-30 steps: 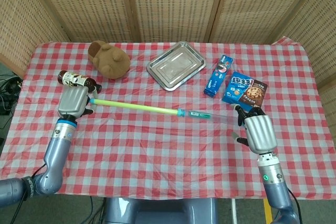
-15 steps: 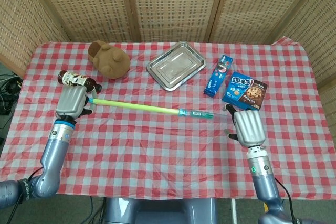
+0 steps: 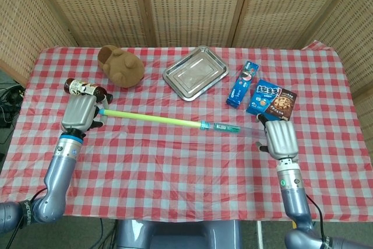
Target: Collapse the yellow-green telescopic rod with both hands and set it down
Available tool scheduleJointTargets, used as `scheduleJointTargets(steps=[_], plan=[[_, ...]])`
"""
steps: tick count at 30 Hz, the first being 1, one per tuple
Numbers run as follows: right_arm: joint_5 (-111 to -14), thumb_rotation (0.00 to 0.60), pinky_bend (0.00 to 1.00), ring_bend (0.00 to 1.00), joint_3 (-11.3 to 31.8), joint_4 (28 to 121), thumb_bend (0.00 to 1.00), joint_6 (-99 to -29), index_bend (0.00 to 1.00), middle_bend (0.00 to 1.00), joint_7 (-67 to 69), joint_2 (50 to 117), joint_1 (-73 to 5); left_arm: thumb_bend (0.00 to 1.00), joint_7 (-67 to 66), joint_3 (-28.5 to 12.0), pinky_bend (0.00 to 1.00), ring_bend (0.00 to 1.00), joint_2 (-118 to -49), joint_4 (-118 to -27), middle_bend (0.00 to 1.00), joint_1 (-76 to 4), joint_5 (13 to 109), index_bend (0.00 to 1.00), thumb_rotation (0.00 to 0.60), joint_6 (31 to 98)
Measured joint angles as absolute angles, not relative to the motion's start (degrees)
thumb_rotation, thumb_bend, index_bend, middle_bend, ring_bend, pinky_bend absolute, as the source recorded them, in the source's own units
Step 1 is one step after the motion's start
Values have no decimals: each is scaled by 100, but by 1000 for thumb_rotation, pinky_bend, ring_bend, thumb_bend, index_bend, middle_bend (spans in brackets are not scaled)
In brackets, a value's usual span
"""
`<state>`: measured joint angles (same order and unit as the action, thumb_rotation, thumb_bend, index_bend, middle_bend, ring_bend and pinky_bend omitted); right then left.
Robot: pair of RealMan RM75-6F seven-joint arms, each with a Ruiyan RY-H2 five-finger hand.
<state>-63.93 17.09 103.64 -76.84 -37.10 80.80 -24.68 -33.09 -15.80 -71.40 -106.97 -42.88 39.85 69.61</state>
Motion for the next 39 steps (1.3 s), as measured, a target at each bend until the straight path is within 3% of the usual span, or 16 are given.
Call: scheduleJointTargets(steps=[29,39], plan=[[-6209,600,638,1000,1688,9708,230,-7953,568,1000,-3435,8140,-2506,565,-3014,-1529,733,855,-6883,-10709,909,-4187,4002,867,600,6899],[-6330,600,638,1000,1655,9576,286,-8044,649,1000,-3291,8200,-2507,566,-3016,-1496,733,855,-6832,-10758,909,-4177,3989,867,600,6902]])
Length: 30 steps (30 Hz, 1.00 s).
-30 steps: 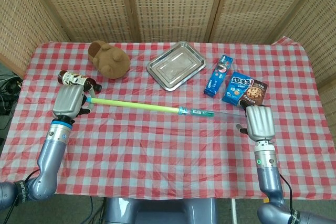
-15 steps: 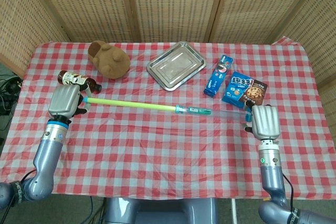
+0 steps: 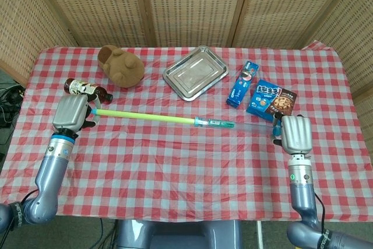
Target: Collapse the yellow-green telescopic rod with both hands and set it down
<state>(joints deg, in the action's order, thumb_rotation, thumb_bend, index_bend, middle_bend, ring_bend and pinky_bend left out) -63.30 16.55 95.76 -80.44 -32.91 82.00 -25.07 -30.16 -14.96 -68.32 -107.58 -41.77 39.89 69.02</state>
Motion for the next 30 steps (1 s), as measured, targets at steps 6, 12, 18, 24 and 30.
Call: scheduleJointTargets(steps=[6,12,18,24,30], plan=[[-6375,600,638,1000,1635,9624,305,-8088,686,1000,-3332,8195,-2517,566,-2992,-1472,733,855,-6827,-10756,909,-4166,3979,867,600,6895],[-6410,600,638,1000,1633,9671,340,-8109,705,1000,-3397,8239,-2567,566,-2999,-1434,733,855,-6833,-10756,909,-4170,3957,867,600,6861],[-6466,600,638,1000,1634,9691,360,-8142,714,1000,-3488,8311,-2634,566,-3010,-1402,733,855,-6858,-10759,909,-4180,3934,866,600,6845],[-6493,600,637,1000,1621,9747,366,-8155,722,1000,-3593,8379,-2691,566,-3030,-1399,732,855,-6888,-10770,909,-4199,3899,865,600,6855],[-6534,600,638,1000,1608,9834,366,-8177,729,1000,-3722,8457,-2755,566,-3130,-1391,732,855,-6941,-10848,909,-4252,3868,864,600,6887]])
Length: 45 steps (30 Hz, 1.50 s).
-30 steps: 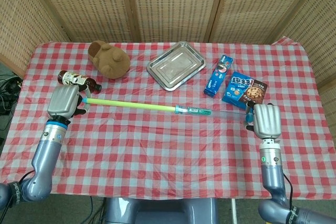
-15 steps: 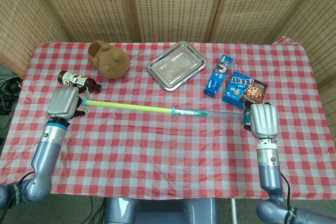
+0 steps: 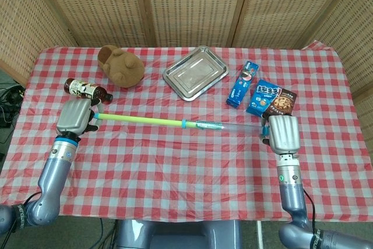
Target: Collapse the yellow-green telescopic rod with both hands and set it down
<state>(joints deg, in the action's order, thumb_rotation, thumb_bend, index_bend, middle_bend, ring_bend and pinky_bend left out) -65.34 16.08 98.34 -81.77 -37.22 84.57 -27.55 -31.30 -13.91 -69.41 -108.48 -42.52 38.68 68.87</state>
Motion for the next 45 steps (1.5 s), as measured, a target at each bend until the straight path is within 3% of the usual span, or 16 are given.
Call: scheduleJointTargets(steps=[17,45], plan=[[-6639,600,637,1000,1582,9989,365,-8138,736,1000,-3942,8645,-2944,565,-3500,-1408,733,855,-7405,-10970,909,-4533,3629,863,600,7027],[-6440,600,637,1000,1699,9368,365,-7650,742,1000,-4079,9171,-3515,566,-3884,-1605,732,855,-8413,-10262,909,-5147,3024,861,600,6932]])
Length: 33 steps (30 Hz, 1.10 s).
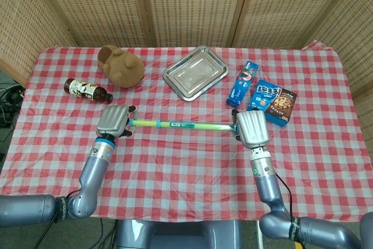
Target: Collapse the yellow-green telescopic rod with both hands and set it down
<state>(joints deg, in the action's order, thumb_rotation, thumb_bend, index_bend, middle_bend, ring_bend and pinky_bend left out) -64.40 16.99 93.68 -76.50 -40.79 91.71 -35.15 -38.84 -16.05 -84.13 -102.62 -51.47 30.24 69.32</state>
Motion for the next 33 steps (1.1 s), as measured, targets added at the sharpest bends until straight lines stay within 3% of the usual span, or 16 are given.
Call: scheduleJointTargets(steps=[20,22,24,26,28,31,33], plan=[[-6508,600,637,1000,1566,9602,357,-7755,735,1000,-4195,9255,-3540,560,-3934,-1613,719,844,-8570,-10509,884,-5207,3036,846,600,7175],[-6499,600,607,987,1561,9585,303,-7753,686,994,-4219,9247,-3543,532,-3931,-1595,646,766,-8573,-10489,764,-5204,3053,736,600,7165],[-6494,600,488,922,1552,9566,268,-7751,598,934,-4237,9230,-3542,487,-3936,-1569,559,652,-8572,-10474,609,-5201,3080,574,600,7158],[-6505,600,317,802,1537,9545,259,-7756,479,800,-4259,9211,-3538,434,-3945,-1535,464,527,-8557,-10475,447,-5197,3090,448,600,7125],[-6467,600,153,622,1504,9541,246,-7730,343,588,-4319,9173,-3528,380,-3947,-1494,329,357,-8512,-10506,271,-5188,3080,325,600,7028],[-6291,600,39,385,1472,9564,230,-7668,234,358,-4460,9111,-3512,326,-3896,-1415,188,142,-8393,-10590,93,-5157,3092,204,600,6839],[-6116,600,11,269,1453,9588,218,-7630,182,256,-4596,9069,-3500,304,-3846,-1364,114,57,-8324,-10648,24,-5126,3120,149,600,6764]])
